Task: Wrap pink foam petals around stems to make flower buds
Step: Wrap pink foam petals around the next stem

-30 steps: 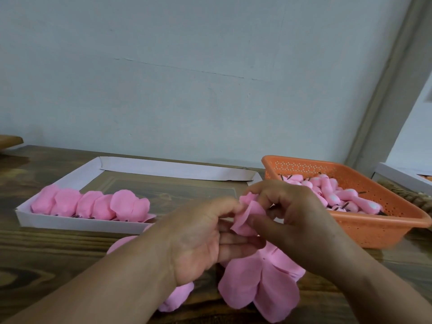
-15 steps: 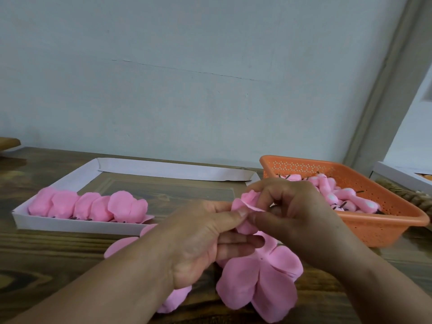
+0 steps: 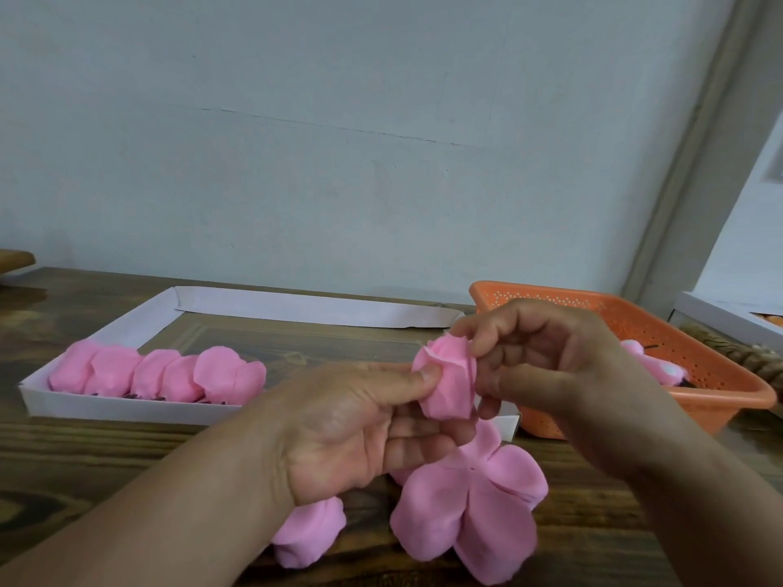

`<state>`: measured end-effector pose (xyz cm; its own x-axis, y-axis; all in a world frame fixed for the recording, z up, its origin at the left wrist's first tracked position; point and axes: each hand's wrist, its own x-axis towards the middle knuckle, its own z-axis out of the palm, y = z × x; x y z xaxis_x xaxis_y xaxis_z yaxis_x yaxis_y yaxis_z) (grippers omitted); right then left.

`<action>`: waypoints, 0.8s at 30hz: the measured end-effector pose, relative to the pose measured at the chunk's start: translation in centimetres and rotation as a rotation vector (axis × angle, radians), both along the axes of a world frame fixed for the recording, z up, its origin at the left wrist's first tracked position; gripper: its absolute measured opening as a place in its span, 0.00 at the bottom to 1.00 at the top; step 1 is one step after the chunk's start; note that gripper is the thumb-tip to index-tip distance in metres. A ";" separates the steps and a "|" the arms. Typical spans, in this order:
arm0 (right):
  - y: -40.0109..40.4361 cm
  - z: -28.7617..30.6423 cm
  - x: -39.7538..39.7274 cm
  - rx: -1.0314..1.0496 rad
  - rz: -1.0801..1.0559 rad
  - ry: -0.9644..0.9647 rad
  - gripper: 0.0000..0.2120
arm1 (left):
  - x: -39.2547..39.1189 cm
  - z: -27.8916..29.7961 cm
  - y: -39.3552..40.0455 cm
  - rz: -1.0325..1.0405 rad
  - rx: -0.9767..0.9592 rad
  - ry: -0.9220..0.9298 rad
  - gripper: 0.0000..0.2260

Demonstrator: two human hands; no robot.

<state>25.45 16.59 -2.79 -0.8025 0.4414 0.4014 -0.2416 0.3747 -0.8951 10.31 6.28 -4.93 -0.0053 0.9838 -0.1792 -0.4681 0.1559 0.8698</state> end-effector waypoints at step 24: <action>-0.8 -0.5 -0.9 0.418 -0.404 -0.054 0.12 | 0.2 -0.2 0.0 0.052 0.049 0.126 0.08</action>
<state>24.59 15.80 -3.33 -0.6277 0.5296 0.5705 0.0355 0.7516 -0.6587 10.48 6.23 -5.10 -0.0763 0.9891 -0.1259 -0.3614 0.0902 0.9280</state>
